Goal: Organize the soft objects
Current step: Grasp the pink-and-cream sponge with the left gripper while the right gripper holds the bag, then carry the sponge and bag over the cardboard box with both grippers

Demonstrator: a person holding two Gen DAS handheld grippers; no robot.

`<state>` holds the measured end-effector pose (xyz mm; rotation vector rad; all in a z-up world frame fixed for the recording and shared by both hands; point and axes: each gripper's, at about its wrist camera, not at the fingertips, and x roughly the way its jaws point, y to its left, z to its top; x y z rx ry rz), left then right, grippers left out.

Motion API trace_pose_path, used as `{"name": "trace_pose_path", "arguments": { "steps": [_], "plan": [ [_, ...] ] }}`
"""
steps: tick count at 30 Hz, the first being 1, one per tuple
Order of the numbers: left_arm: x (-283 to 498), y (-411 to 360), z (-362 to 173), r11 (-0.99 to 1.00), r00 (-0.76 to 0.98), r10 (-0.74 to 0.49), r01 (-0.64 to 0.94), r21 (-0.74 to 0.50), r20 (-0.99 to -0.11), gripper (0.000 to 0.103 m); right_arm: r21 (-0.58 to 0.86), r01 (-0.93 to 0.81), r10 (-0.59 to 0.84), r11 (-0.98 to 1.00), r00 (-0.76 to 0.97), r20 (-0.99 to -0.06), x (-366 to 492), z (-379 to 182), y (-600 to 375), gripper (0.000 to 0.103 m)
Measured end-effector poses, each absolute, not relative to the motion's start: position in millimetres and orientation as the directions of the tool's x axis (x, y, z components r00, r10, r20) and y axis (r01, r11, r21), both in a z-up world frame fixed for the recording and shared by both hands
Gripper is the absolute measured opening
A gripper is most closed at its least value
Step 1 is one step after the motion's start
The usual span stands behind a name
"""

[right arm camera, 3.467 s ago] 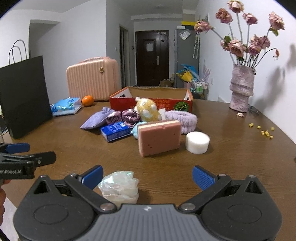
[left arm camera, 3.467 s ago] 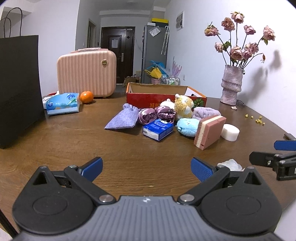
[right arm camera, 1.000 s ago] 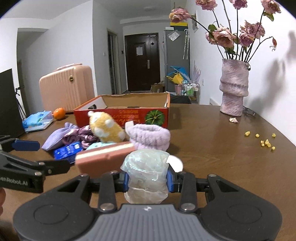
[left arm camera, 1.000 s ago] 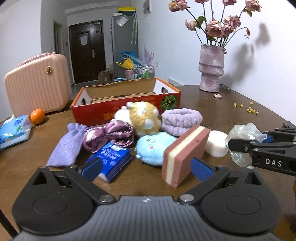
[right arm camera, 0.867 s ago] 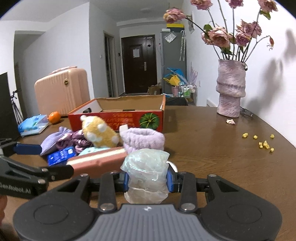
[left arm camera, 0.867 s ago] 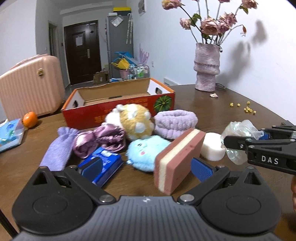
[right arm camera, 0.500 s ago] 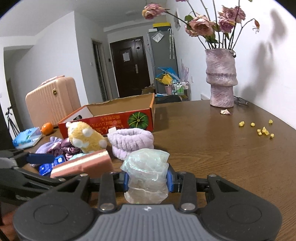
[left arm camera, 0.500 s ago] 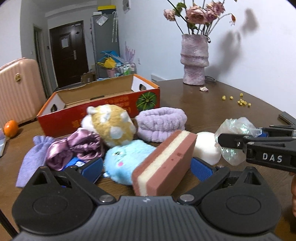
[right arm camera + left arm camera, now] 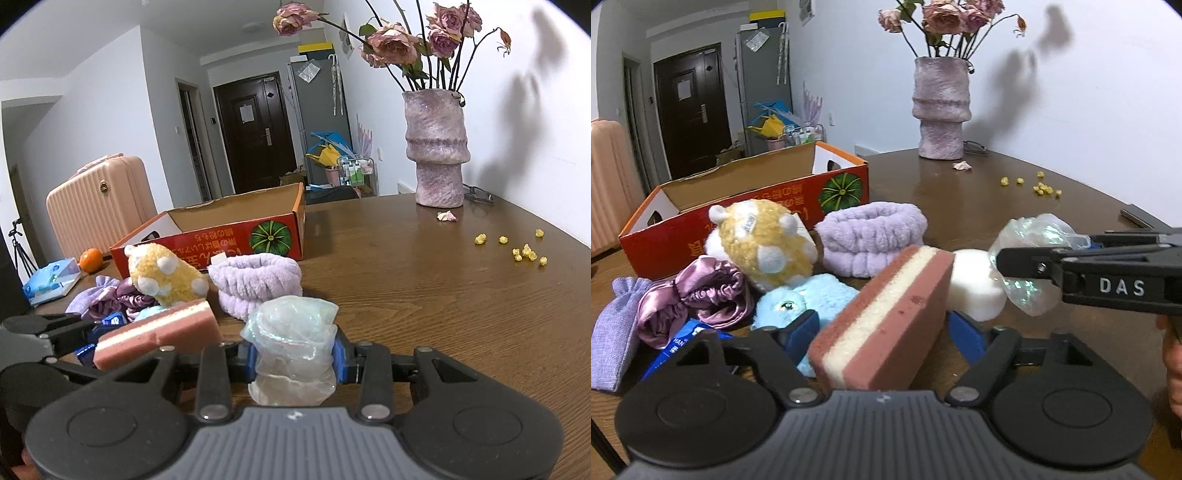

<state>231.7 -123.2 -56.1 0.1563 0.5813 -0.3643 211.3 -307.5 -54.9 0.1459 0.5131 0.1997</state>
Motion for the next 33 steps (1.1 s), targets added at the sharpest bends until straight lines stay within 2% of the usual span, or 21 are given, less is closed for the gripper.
{"name": "trace_pose_path", "arguments": {
  "steps": [1,9,16,20,33],
  "plan": [
    [231,-124,-57,0.922,0.773,-0.297,0.385,0.043,-0.561,0.072,0.187,-0.152,0.224,0.971,0.853,-0.471,211,-55,-307,0.037],
    [221,-126,-59,0.909,0.760,-0.326,0.415,0.034,-0.563,0.038,0.181,-0.153,0.221,0.972,0.859,-0.462,209,-54,-307,0.037],
    [214,-132,-60,0.902,0.751,-0.343,0.431,0.027,-0.564,0.038,0.173,-0.151,0.215,0.973,0.862,-0.458,209,-55,-306,0.037],
    [219,-135,-64,0.909,0.748,-0.327,0.416,0.024,-0.577,0.032,0.171,-0.142,0.206,0.975,0.868,-0.453,209,-55,-306,0.037],
    [214,-128,-61,0.925,0.770,-0.310,0.380,0.011,-0.557,0.032,0.171,-0.118,0.182,0.978,0.882,-0.435,206,-54,-309,0.037]
  ]
}}
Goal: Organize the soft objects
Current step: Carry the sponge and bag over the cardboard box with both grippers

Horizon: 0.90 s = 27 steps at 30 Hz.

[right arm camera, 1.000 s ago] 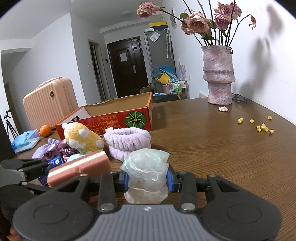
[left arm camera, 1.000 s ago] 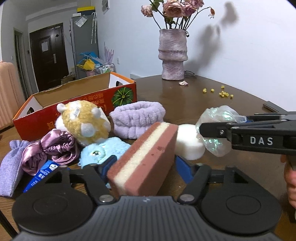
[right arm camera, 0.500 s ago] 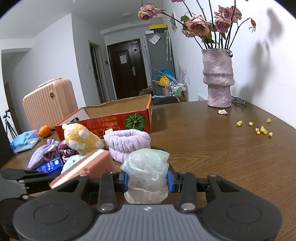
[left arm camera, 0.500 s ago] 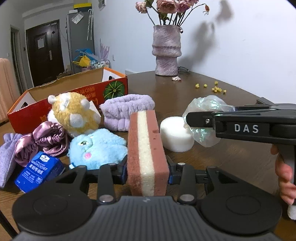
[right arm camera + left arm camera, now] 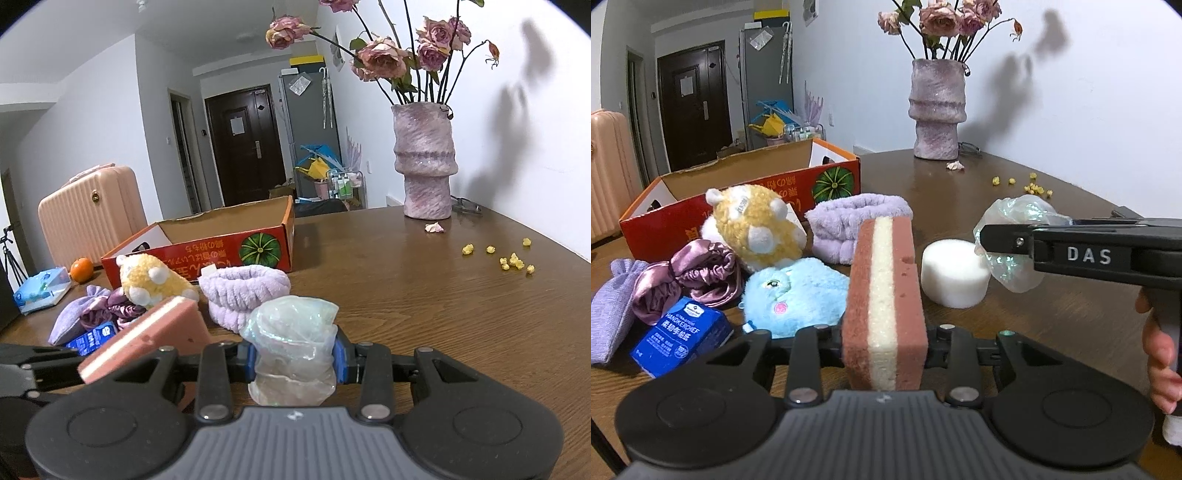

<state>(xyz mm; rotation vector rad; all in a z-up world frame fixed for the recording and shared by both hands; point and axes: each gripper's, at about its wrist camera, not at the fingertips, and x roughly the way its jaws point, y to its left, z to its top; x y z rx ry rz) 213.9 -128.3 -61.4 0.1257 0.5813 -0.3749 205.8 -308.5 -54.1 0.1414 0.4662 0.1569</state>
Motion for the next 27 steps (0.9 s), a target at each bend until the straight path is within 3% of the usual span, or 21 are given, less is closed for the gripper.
{"name": "trace_pose_path", "arguments": {
  "steps": [13,27],
  "plan": [
    [188,-105,-35,0.937,0.824,-0.324,0.347,-0.036,-0.465,0.032,0.136,-0.142,0.184,0.980,0.908,-0.377,199,-39,-303,0.037],
    [187,-64,1,0.970,0.903,-0.240,0.236,-0.054,-0.357,0.032,0.088,-0.205,0.223,0.975,0.924,-0.310,213,-6,-274,0.037]
  ]
}}
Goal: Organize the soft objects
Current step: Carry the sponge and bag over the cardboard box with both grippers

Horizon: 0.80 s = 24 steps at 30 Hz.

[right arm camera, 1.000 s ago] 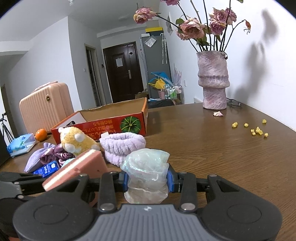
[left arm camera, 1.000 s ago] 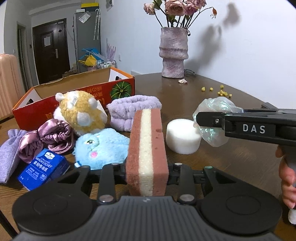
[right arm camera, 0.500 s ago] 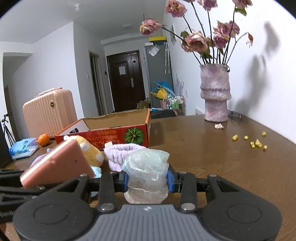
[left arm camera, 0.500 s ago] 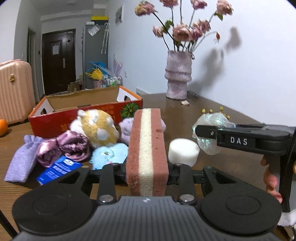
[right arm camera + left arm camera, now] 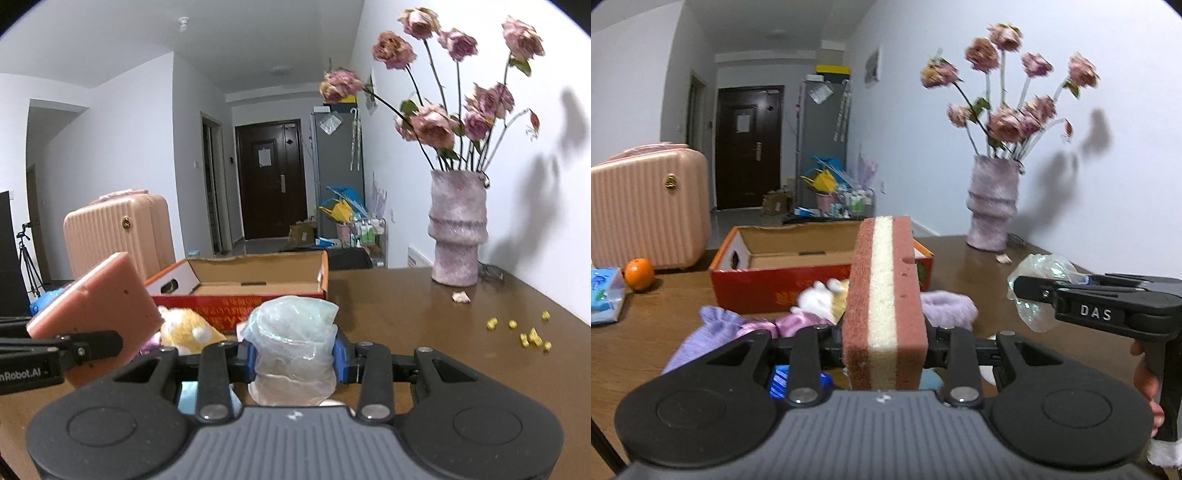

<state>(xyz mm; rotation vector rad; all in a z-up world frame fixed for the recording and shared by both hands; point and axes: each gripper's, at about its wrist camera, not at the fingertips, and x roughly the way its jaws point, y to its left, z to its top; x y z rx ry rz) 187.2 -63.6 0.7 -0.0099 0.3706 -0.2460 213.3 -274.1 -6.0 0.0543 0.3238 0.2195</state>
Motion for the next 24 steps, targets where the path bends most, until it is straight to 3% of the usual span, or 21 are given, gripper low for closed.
{"name": "trace_pose_path", "arguments": {
  "steps": [11,24],
  "plan": [
    [210,-33,20,0.986,0.941,-0.160,0.141,-0.086,-0.299,0.032,0.102,-0.249,0.266,0.963,0.936,-0.232,244,17,-247,0.037],
    [257,-15,28,0.989,0.954,-0.107,0.074,-0.128,-0.279,0.032,0.112,-0.249,0.269,0.962,0.934,-0.234,301,21,-227,0.037]
  ]
}}
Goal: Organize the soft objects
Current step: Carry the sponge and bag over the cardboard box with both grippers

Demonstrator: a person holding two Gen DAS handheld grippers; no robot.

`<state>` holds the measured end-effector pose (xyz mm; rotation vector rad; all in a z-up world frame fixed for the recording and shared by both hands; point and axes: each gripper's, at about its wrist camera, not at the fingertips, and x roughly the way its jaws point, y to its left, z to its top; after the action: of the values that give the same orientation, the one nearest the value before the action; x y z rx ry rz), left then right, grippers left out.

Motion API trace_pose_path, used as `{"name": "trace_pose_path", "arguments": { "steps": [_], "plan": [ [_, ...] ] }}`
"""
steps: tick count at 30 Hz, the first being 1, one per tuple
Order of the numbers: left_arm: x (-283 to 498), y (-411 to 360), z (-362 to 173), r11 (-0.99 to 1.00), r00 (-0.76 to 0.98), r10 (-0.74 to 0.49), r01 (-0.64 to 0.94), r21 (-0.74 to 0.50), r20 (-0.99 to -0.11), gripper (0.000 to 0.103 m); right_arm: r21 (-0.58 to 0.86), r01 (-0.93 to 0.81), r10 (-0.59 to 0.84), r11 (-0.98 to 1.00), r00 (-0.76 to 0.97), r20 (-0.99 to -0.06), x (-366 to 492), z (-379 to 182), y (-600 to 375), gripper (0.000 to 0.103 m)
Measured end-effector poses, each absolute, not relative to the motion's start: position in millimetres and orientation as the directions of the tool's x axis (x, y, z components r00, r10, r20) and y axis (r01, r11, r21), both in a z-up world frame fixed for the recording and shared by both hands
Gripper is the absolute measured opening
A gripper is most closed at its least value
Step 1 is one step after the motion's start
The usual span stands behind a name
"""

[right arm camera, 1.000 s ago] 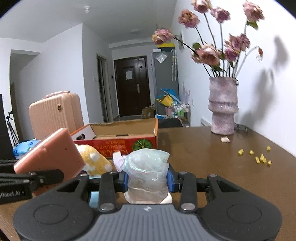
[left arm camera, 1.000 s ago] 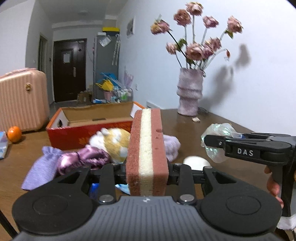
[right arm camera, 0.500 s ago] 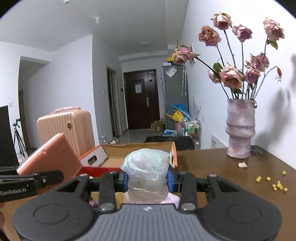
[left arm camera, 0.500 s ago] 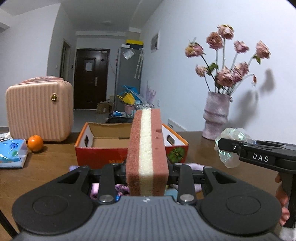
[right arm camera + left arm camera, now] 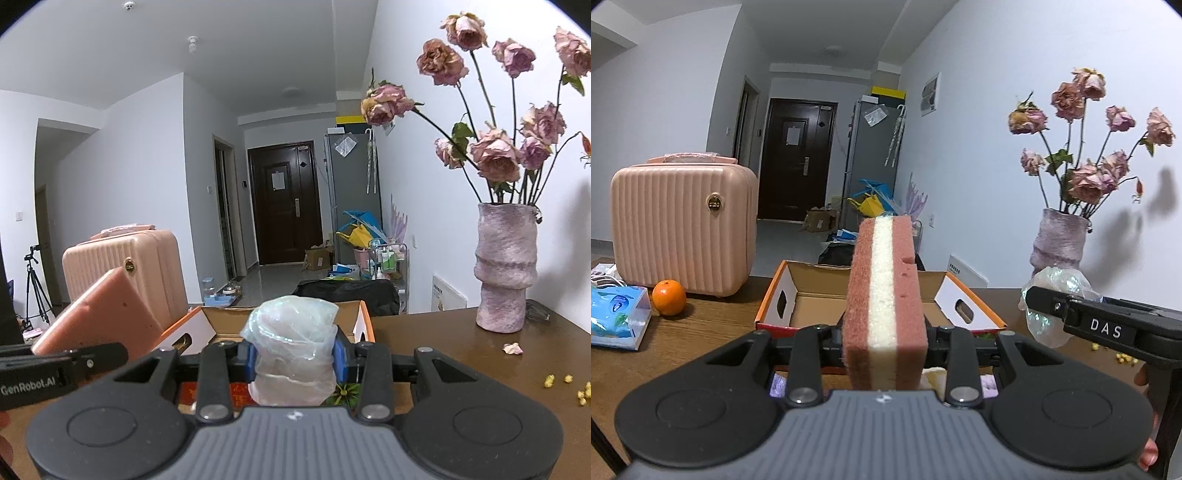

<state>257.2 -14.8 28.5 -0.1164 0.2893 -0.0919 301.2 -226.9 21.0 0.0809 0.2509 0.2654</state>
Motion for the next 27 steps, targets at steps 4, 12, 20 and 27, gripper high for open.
{"name": "trace_pose_path", "arguments": {
  "steps": [4,12,20,27],
  "plan": [
    [274,-12,25,0.989,0.952,-0.097,0.061,-0.132,-0.290,0.032,0.110,-0.251,0.271,0.962,0.931,-0.246,322,24,-222,0.037],
    [305,-8,22,0.990,0.953,-0.075,0.036,-0.137,-0.292,0.032,0.105,-0.252,0.271,0.962,0.918,-0.289,365,24,-209,0.037],
    [343,-1,23,0.988,0.954,-0.055,0.009,-0.155,-0.295,0.032,0.095,-0.239,0.258,0.966,0.905,-0.339,402,18,-198,0.037],
    [371,1,22,0.988,0.952,-0.036,-0.011,-0.151,-0.304,0.032,0.093,-0.227,0.245,0.969,0.899,-0.364,434,17,-192,0.037]
  ]
}}
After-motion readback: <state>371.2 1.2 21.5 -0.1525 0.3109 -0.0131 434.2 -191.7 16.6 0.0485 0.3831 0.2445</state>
